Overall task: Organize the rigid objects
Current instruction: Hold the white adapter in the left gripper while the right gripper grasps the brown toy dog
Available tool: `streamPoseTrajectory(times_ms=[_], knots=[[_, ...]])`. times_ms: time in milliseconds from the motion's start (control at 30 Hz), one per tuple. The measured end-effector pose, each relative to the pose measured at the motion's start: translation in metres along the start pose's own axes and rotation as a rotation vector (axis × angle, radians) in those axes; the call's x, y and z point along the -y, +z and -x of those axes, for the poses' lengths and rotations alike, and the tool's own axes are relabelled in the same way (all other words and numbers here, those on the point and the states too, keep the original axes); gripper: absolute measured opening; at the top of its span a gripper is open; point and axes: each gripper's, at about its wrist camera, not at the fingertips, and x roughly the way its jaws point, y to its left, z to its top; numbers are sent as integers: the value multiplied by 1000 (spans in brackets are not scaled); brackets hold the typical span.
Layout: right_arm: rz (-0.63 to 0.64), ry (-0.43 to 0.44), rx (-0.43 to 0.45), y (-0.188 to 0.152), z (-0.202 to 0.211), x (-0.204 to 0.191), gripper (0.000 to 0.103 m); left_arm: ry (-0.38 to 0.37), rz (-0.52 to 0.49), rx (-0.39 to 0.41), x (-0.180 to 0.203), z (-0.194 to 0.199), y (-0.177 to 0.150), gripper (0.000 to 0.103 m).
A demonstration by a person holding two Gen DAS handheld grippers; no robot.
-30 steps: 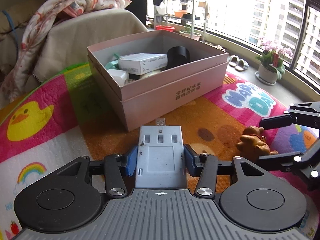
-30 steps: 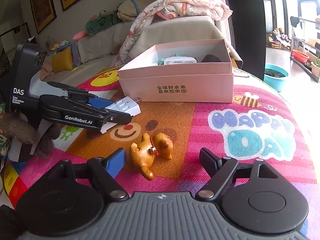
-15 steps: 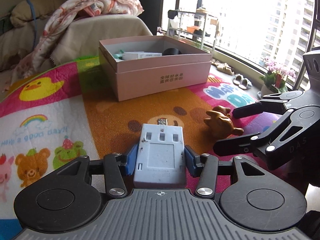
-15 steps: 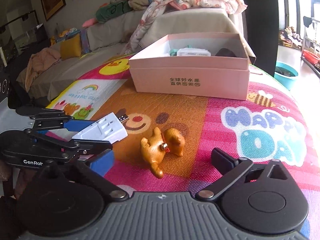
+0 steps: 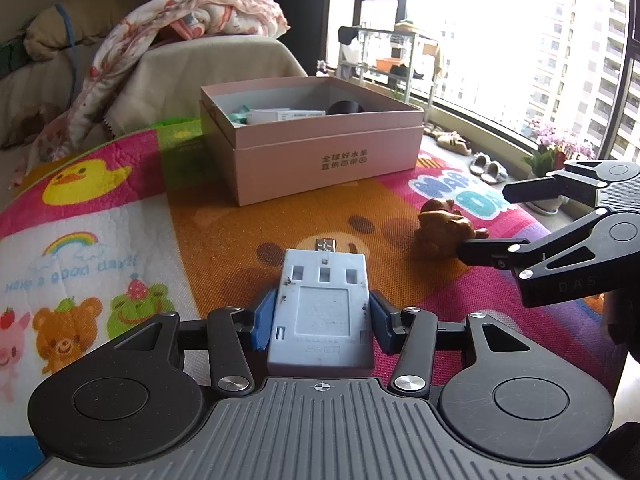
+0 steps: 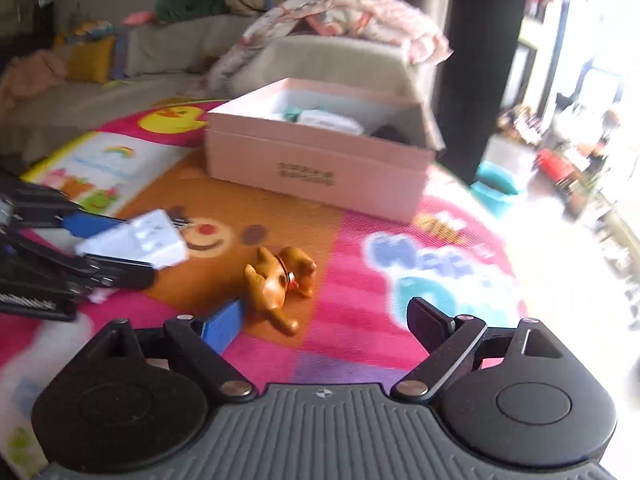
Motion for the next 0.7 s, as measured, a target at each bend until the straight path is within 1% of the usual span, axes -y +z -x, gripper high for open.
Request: streamPoseTrajectory(times_ms=[67, 133, 167, 233, 267, 300, 333, 367, 400, 433, 600, 633, 700], knots=[[-36, 64, 8, 2, 5, 6, 87, -1, 2, 1, 0, 0, 0, 54], [-69, 117, 11, 4, 5, 7, 83, 0, 2, 1, 0, 1, 0, 54], [-74, 127, 10, 7, 2, 6, 81, 0, 2, 1, 0, 1, 0, 54], [-74, 119, 8, 11, -6, 0, 74, 0, 2, 1, 0, 1, 0, 54], [-76, 120, 6, 14, -11, -2, 72, 0, 2, 2, 0, 1, 0, 54], [-80, 127, 1, 16, -16, -4, 68, 0, 2, 1, 0, 1, 0, 54], [-84, 135, -9, 19, -21, -6, 58, 0, 2, 1, 0, 1, 0, 54], [-86, 140, -27, 21, -25, -8, 54, 1, 1, 1, 0, 1, -1, 54], [-83, 138, -43, 23, -29, -10, 44, 1, 0, 1, 0, 1, -1, 54], [-76, 137, -52, 24, -30, -11, 38, 2, -1, 2, 0, 2, -1, 54], [-31, 137, -59, 20, -16, -13, 37, 27, -35, 3, 7, 4, -1, 53], [-31, 143, -62, 20, -12, -11, 37, 23, -46, 5, 8, 5, 0, 53], [-46, 164, -58, 23, -3, -4, 37, -21, -37, 22, 7, 8, 3, 53]])
